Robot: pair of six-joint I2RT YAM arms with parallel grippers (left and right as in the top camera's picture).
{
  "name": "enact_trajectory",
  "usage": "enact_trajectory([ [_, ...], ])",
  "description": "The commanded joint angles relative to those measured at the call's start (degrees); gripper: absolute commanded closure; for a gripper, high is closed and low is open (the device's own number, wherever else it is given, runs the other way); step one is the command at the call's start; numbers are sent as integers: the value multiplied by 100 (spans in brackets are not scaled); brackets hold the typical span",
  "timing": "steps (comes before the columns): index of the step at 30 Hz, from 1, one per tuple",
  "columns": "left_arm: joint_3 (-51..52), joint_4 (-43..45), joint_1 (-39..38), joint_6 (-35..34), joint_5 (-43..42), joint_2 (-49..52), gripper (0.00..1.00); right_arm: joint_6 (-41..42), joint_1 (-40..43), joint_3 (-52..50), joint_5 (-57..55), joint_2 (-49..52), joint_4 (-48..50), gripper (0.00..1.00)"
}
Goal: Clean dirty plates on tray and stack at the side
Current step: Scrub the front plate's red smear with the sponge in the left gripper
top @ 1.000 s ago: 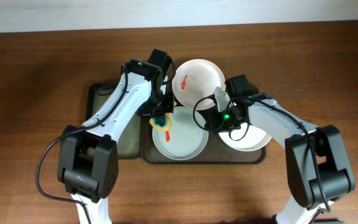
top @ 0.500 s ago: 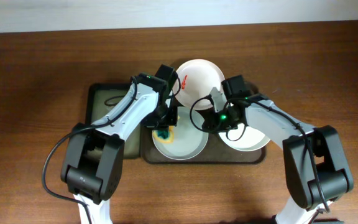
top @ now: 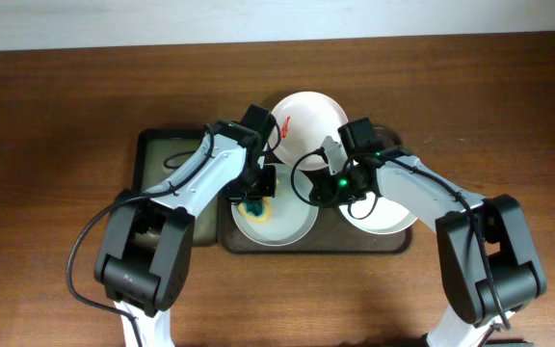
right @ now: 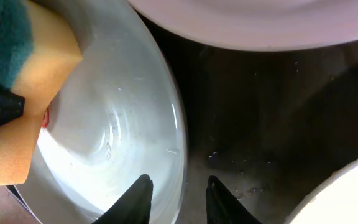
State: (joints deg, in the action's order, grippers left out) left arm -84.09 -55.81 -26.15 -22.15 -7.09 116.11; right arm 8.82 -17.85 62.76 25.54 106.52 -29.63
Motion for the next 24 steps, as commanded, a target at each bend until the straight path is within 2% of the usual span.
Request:
enact_trajectory([
  [1,66,76,-11,-61,146,46,100,70,-26,-101,-72,177,57,70],
  [2,66,90,-11,-61,269,46,100,70,-26,-101,-72,249,76,71],
  [5,66,68,-11,-59,282,46,100,70,-26,-105,-68,352,81,93],
  [6,66,76,-11,-61,284,46,100,70,-26,-105,-17,350,120,96],
  [18,212,190,-13,-61,560,46,100,68,-15,-105,166,348,144,96],
  [24,953,1102,4,-57,841,46,100,68,-15,-105,166,348,136,96],
])
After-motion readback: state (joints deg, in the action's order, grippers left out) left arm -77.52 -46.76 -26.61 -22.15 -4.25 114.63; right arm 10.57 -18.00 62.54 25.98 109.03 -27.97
